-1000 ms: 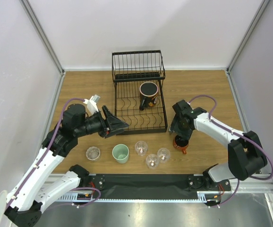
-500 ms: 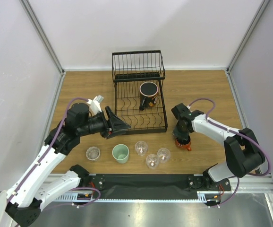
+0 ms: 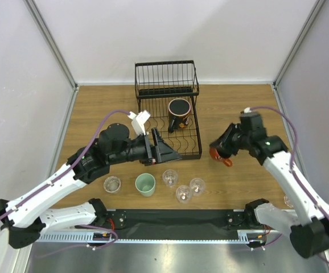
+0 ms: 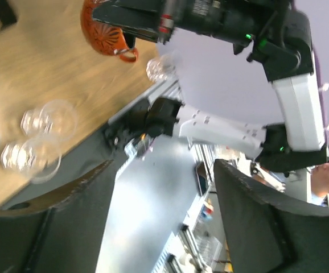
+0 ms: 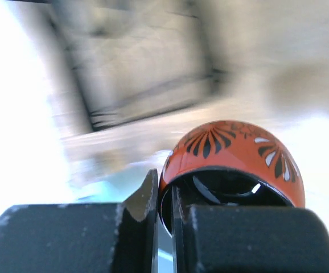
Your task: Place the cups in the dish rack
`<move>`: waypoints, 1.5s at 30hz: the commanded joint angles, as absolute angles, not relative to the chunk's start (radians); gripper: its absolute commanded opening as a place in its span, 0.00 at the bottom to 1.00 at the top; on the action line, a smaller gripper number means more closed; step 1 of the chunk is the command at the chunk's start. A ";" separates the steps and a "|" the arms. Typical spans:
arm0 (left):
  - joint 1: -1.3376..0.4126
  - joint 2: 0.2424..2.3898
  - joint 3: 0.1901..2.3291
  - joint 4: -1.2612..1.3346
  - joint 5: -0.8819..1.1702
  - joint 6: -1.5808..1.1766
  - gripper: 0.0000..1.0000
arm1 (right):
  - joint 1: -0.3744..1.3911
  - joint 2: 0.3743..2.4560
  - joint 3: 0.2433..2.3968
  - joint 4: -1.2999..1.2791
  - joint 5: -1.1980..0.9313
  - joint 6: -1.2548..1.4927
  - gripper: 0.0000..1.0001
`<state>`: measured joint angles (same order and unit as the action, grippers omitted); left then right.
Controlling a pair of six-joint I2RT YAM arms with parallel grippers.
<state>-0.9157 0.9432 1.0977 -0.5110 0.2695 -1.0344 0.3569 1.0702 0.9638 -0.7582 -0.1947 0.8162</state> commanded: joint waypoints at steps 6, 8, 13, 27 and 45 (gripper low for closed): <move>-1.066 0.954 1.157 -0.227 0.048 -0.856 0.82 | 0.285 0.856 0.991 -0.175 -0.810 1.257 0.00; -1.113 0.953 1.129 -0.163 0.028 -0.812 0.82 | 0.284 0.832 0.970 -0.036 -0.818 1.403 0.00; -1.192 0.954 1.094 -0.061 -0.040 -0.698 0.82 | 0.284 0.785 0.916 0.199 -0.793 1.675 0.00; -1.215 1.075 1.101 0.209 -0.008 -0.657 0.81 | 0.353 0.742 0.793 0.629 -0.592 2.092 0.00; -1.215 1.149 1.086 0.402 0.084 -0.669 0.61 | 0.463 0.689 0.704 0.666 -0.456 2.175 0.00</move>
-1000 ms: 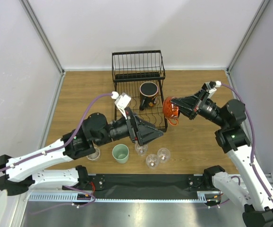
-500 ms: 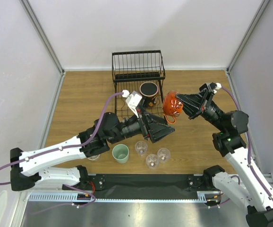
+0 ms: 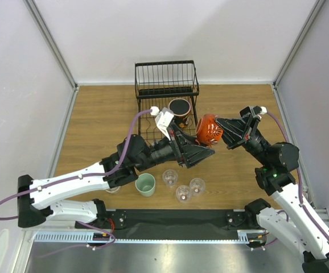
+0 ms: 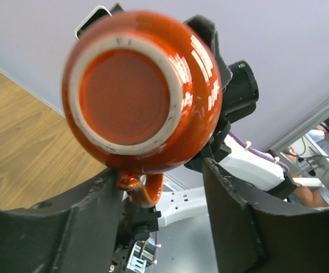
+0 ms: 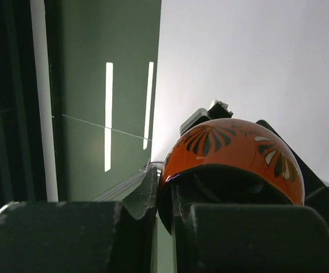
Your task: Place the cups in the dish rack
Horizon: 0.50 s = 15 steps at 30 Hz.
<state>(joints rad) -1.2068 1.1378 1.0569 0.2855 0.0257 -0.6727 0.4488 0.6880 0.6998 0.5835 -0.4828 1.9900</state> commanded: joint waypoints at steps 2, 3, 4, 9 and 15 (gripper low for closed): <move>-1.215 1.150 1.077 0.408 0.081 -0.678 0.55 | 0.465 0.696 0.709 0.672 -0.456 2.178 0.00; -1.215 1.152 1.080 0.407 0.078 -0.677 0.52 | 0.466 0.698 0.707 0.672 -0.457 2.178 0.00; -1.215 1.154 1.086 0.405 0.077 -0.676 0.46 | 0.469 0.699 0.707 0.670 -0.457 2.178 0.00; -1.207 1.158 1.109 0.381 0.068 -0.684 0.10 | 0.469 0.706 0.704 0.658 -0.482 2.161 0.00; -1.189 1.082 1.086 0.232 -0.085 -0.677 0.00 | 0.436 0.700 0.776 0.360 -0.641 1.964 0.47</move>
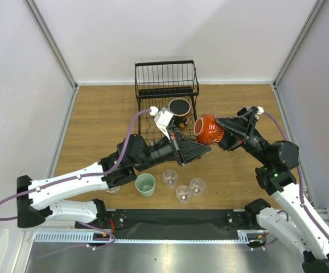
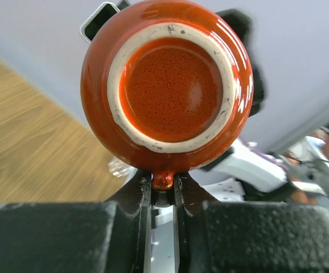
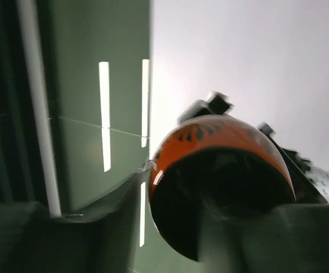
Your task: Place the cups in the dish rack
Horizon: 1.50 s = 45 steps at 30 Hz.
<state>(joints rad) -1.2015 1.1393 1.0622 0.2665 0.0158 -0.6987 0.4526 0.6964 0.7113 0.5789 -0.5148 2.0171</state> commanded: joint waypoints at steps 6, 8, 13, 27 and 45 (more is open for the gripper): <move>-1.158 1.010 1.114 -0.092 -0.230 -0.634 0.00 | 0.293 0.748 1.036 -0.404 -0.739 1.421 0.89; -1.152 1.002 1.126 -0.231 -0.329 -0.621 0.00 | 0.255 0.787 1.119 -0.631 -0.701 1.230 0.89; -1.062 1.075 1.184 -0.523 -0.451 -0.614 0.00 | 0.173 0.894 1.293 -1.058 -0.589 0.852 0.84; -0.848 1.348 1.097 -0.462 -0.551 -0.601 0.00 | 0.107 0.897 1.377 -1.154 -0.600 0.765 0.82; -0.683 1.693 1.229 -0.394 -0.509 -0.635 0.00 | 0.041 0.911 1.509 -1.354 -0.543 0.649 0.82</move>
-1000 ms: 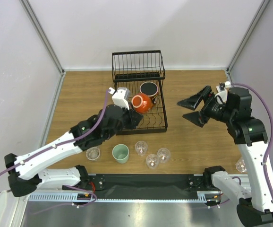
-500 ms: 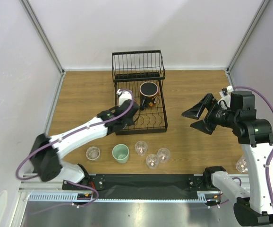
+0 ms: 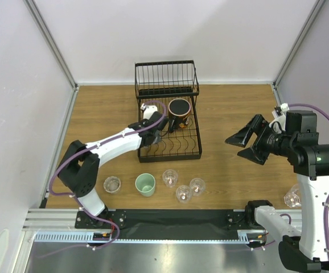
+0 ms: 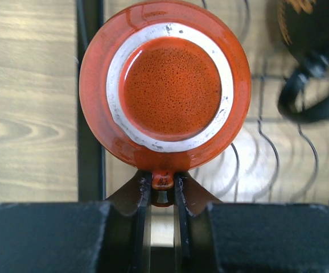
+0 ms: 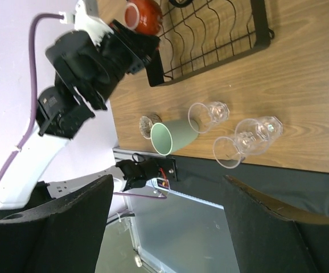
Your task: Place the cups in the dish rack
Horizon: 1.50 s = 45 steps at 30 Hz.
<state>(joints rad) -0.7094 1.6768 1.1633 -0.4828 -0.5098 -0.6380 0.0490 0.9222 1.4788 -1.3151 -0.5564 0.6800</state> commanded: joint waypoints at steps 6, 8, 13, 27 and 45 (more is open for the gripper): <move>-0.652 1.781 1.313 -0.413 -0.508 -0.618 0.00 | 0.037 0.888 1.474 -1.339 -0.549 0.675 0.82; -0.644 1.805 1.327 -0.411 -0.499 -0.618 0.00 | 0.038 0.885 1.462 -1.332 -0.557 0.684 0.82; -0.611 1.850 1.371 -0.428 -0.459 -0.621 0.00 | 0.038 0.867 1.436 -1.318 -0.561 0.707 0.82; -0.574 1.901 1.411 -0.471 -0.428 -0.613 0.14 | 0.035 0.836 1.407 -1.298 -0.571 0.747 0.82; -0.598 1.732 1.246 -0.445 -0.397 -0.634 0.61 | 0.037 0.807 1.376 -1.252 -0.597 0.779 0.81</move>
